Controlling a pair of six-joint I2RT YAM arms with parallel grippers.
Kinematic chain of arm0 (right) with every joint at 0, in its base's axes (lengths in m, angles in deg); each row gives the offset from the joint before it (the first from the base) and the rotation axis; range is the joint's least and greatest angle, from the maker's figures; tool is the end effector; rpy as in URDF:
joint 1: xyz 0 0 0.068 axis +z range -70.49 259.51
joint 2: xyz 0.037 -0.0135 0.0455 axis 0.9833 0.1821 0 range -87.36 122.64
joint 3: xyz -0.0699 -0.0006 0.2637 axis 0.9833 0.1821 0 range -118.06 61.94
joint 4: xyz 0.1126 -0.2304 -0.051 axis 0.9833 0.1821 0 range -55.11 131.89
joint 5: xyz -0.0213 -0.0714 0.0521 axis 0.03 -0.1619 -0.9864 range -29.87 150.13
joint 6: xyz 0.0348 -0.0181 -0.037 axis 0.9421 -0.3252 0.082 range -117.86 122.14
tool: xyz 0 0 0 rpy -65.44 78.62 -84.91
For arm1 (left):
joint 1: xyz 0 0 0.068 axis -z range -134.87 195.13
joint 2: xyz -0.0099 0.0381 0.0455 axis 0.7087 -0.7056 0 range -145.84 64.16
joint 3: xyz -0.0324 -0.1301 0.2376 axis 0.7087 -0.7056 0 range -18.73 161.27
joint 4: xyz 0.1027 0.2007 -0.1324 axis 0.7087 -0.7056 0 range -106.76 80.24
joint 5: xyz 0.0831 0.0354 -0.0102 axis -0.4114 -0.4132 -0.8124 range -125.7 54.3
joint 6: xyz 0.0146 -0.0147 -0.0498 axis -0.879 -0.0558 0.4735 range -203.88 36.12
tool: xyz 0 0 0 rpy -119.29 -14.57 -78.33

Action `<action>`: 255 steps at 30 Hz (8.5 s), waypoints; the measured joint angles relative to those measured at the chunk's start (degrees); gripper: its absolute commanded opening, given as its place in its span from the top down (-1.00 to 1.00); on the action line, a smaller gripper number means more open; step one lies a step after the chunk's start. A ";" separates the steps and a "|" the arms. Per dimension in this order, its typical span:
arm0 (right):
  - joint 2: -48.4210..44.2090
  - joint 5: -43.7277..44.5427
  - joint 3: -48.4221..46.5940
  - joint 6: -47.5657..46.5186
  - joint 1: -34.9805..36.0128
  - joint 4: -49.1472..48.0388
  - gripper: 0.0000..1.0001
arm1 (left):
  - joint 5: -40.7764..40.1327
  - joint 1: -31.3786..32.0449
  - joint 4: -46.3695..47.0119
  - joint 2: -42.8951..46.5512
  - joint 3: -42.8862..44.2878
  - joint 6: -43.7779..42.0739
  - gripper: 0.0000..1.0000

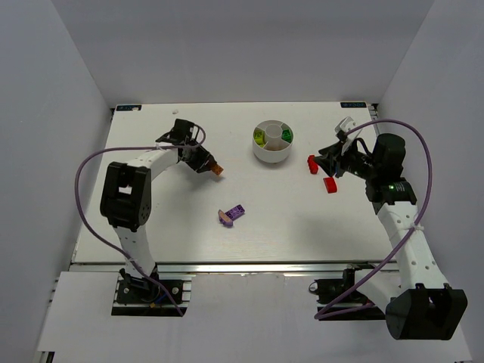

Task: Sort the legos into containers by color

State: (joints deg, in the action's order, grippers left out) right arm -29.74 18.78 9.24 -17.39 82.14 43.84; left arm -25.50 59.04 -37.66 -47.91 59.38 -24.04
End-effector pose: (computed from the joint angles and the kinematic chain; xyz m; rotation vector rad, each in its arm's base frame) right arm 0.2244 0.0338 0.3511 -0.8195 1.5714 0.4388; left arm 0.3939 -0.1040 0.1750 -1.0302 2.5916 -0.6184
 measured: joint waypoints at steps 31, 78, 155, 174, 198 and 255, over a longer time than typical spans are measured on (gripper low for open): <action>-0.31 0.68 0.00 -0.63 0.00 1.42 0.19 | -9.14 23.45 32.89 -7.28 16.00 -22.10 1.00; -1.03 0.72 0.00 -1.77 -0.15 1.60 0.17 | -21.44 24.72 34.47 -9.55 13.64 -26.77 -0.34; 3.80 -12.79 -5.27 -31.41 3.17 36.04 -0.67 | -10.29 31.85 -15.96 -4.22 5.27 -66.97 -0.13; 3.43 -12.81 -5.27 -30.75 3.17 35.89 -0.67 | -17.55 34.32 -26.27 -6.54 8.94 -66.82 -0.07; 3.26 -12.79 -5.27 -30.40 3.17 35.89 -0.62 | -18.16 34.12 -26.67 -9.16 15.52 -64.00 1.00; -4.90 -7.19 -1.97 -13.57 3.10 22.34 0.62 | -22.91 18.51 38.58 -25.44 36.33 -24.44 1.00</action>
State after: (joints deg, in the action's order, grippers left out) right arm -34.63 11.59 7.27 -30.97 85.24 66.18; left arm -48.41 77.55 0.92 -73.36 95.70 -48.48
